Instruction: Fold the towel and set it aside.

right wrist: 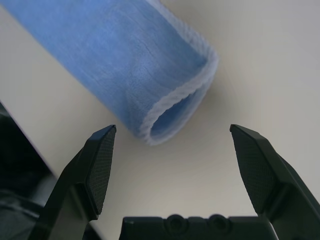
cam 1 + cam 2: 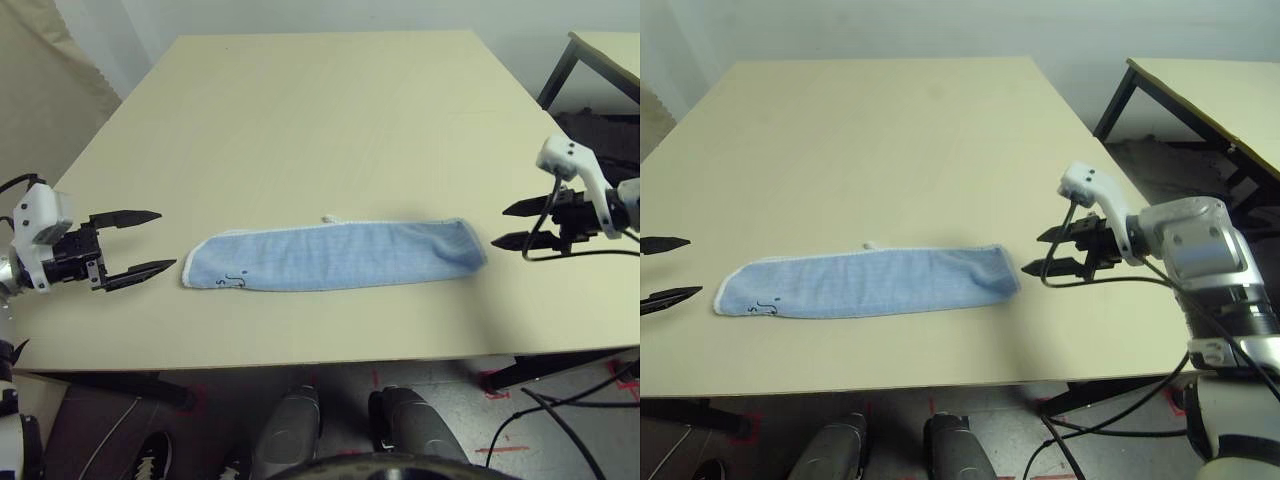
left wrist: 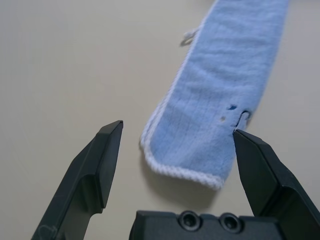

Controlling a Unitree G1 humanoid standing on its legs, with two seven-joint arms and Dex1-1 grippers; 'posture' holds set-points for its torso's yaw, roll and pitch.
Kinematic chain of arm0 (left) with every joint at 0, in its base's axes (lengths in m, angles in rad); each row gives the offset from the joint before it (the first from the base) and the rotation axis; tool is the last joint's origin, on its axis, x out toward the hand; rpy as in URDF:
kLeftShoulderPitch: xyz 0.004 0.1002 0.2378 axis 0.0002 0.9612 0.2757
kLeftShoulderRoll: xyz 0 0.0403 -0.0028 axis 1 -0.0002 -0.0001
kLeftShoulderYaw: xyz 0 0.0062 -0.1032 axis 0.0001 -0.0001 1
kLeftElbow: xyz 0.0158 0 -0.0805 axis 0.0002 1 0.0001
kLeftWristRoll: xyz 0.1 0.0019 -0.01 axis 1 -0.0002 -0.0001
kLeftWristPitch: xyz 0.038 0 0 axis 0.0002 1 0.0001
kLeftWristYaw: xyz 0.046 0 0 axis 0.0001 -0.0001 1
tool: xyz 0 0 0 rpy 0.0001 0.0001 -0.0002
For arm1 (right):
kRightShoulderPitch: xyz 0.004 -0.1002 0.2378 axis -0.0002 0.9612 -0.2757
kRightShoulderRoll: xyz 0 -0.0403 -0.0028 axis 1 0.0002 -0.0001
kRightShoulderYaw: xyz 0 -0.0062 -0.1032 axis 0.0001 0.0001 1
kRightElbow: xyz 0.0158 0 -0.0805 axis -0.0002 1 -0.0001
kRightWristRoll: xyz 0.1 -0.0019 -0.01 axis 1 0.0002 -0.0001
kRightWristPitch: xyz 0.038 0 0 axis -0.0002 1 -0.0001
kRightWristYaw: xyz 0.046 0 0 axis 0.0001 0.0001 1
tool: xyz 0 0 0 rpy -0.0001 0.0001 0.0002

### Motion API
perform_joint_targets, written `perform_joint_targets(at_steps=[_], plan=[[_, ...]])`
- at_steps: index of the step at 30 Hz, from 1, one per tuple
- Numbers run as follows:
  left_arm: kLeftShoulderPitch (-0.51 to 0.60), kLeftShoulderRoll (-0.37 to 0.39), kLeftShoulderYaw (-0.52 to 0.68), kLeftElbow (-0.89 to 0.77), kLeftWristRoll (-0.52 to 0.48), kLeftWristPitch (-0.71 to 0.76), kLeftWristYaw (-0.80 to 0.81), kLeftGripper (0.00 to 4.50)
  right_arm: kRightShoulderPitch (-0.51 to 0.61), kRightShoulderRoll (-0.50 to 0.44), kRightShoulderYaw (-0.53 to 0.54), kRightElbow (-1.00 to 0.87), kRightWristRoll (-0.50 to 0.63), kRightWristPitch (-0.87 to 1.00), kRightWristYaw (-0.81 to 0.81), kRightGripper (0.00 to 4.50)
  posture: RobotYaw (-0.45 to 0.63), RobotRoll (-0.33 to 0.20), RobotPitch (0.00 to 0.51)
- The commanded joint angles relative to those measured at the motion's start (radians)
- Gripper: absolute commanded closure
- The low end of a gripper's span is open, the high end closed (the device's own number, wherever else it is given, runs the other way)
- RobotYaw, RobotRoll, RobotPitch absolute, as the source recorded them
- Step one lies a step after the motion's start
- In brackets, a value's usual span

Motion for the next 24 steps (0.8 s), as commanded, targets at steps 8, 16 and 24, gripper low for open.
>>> perform_joint_targets(at_steps=[8, 16, 24], plan=[[0.005, 0.009, -0.043, -0.044, -0.109, 0.023, -0.020, 0.01, -0.152, 0.084, 0.090, 0.201, 0.084, 0.352, -0.005, 0.00, 0.12, 0.000, 0.072], [0.066, 0.059, -0.105, -0.127, -0.174, 0.229, -0.020, 0.01, -0.163, 0.138, 0.127, 0.260, 0.085, 0.374, -0.095, 0.00, 0.11, 0.000, 0.076], [0.050, 0.052, -0.102, -0.127, -0.153, 0.217, -0.020, 0.01, -0.162, 0.183, 0.123, 0.296, 0.095, 0.388, -0.157, 0.00, 0.11, 0.000, 0.077]])
